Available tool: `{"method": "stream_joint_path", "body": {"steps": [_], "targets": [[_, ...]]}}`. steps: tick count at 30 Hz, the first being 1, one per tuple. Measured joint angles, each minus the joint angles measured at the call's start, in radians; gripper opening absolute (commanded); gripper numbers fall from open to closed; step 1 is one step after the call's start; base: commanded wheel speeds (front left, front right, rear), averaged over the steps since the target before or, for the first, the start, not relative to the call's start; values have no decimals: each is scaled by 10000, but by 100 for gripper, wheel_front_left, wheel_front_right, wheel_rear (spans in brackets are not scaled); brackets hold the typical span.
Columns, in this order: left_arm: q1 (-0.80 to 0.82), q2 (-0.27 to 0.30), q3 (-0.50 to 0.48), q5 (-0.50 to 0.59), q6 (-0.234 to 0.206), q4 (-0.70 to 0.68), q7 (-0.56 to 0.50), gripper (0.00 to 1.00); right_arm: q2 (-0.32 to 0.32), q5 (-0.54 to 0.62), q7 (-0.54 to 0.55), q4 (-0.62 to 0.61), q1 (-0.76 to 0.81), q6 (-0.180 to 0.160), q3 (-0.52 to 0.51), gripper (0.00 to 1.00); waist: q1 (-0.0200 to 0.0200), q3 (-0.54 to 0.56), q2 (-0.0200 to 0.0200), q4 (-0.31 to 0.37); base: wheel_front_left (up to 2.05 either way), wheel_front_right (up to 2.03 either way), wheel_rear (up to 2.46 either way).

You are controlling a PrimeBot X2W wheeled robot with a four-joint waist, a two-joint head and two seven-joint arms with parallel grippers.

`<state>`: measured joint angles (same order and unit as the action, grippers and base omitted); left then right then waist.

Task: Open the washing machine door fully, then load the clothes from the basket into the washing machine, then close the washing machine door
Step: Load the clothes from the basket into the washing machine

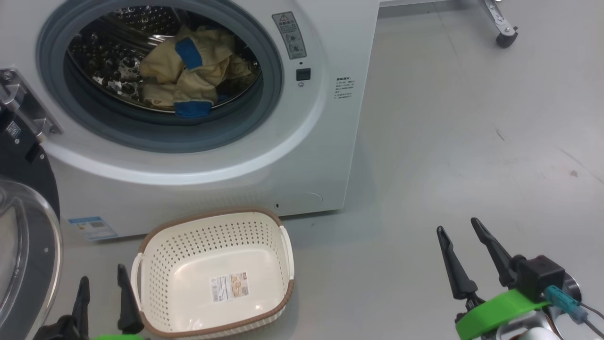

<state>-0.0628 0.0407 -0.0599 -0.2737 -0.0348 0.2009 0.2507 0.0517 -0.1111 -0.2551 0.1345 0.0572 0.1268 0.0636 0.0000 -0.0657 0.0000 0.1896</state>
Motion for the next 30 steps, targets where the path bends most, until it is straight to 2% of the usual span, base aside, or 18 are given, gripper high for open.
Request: {"method": "stream_joint_path", "body": {"steps": [6, 11, 19, 30], "targets": [[145, 0, 29, -2, 81, 437, 0, 100, -27, -4, 0, -2, -10, 0, 10, 100, 0, -213, 0, 51, 0, 0, 0], [872, -6, 372, 98, 176, 1076, 0, 100, -44, -23, 0, -2, -53, 0, 128, 100, 0, -465, 0, 150, 0, 0, 0], [2773, 186, 683, 272, 349, 1952, -451, 100, -56, -238, 0, -12, -601, 0, 408, 100, 0, -1178, 0, 376, 0, 0, 0], [5520, 874, 773, 449, 347, 2905, -1653, 100, -56, -539, 0, -25, -1395, 0, 765, 100, 1, -2374, 0, 696, 0, 0, 0]]}}
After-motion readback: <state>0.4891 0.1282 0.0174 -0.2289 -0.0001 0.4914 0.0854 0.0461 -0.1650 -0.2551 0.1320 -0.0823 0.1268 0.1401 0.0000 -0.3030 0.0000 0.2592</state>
